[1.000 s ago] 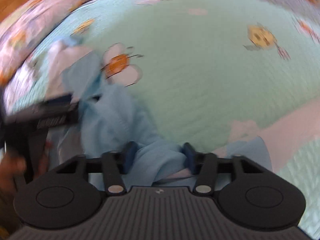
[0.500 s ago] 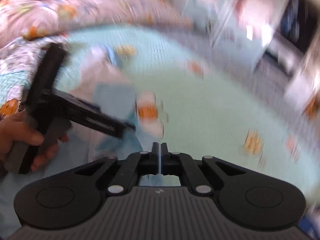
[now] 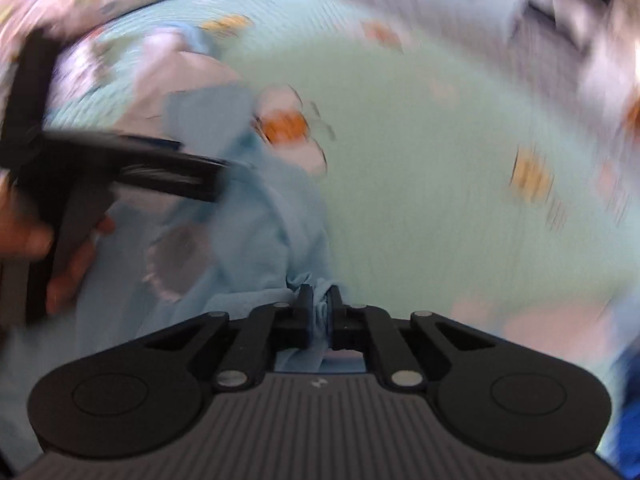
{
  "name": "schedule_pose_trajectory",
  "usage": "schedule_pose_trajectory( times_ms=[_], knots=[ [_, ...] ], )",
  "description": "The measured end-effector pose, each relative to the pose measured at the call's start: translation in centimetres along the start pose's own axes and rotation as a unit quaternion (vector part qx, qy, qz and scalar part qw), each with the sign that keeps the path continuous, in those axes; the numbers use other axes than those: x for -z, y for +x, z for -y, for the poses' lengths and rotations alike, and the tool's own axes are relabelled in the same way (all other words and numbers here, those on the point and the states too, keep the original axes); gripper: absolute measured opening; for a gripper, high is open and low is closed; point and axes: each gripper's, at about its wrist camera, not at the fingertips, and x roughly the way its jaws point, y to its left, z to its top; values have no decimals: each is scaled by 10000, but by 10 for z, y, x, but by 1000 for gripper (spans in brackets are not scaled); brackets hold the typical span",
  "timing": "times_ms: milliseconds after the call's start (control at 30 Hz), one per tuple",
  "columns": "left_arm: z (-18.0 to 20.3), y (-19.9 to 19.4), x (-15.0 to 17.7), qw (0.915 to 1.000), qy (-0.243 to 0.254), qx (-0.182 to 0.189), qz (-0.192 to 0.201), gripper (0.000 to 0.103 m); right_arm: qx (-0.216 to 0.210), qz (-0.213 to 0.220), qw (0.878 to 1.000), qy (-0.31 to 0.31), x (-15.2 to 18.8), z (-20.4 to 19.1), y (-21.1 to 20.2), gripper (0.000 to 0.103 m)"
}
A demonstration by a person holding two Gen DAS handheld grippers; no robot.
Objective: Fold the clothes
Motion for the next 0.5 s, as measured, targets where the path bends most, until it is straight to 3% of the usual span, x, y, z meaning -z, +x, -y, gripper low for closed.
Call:
schedule_pose_trajectory(
  times_ms=[100,200,333,367,400,433,500],
  knots=[
    [-4,-7,-3,9996,-156,32,237,102,695,838,9893,-971,-7,-28,-36,7],
    [-8,-14,-5,9984,-313,64,473,102,1447,1482,9634,-1700,-20,-34,-52,6],
    [-12,-23,-8,9957,-485,86,782,102,2266,2336,9248,-1970,-31,-6,-41,8],
    [-11,-22,-9,9959,-454,59,783,102,2384,2417,9201,-1954,-28,3,-31,10],
    [-9,-20,-9,9962,-413,28,764,102,2449,2355,9208,-1913,-23,13,-17,17],
    [-8,-17,-9,9971,-358,1,677,102,2399,2048,9316,-1807,-18,28,1,30],
    [-5,-10,-8,9986,-254,-21,461,102,2002,1105,9652,-1267,-7,55,35,35]
  ],
)
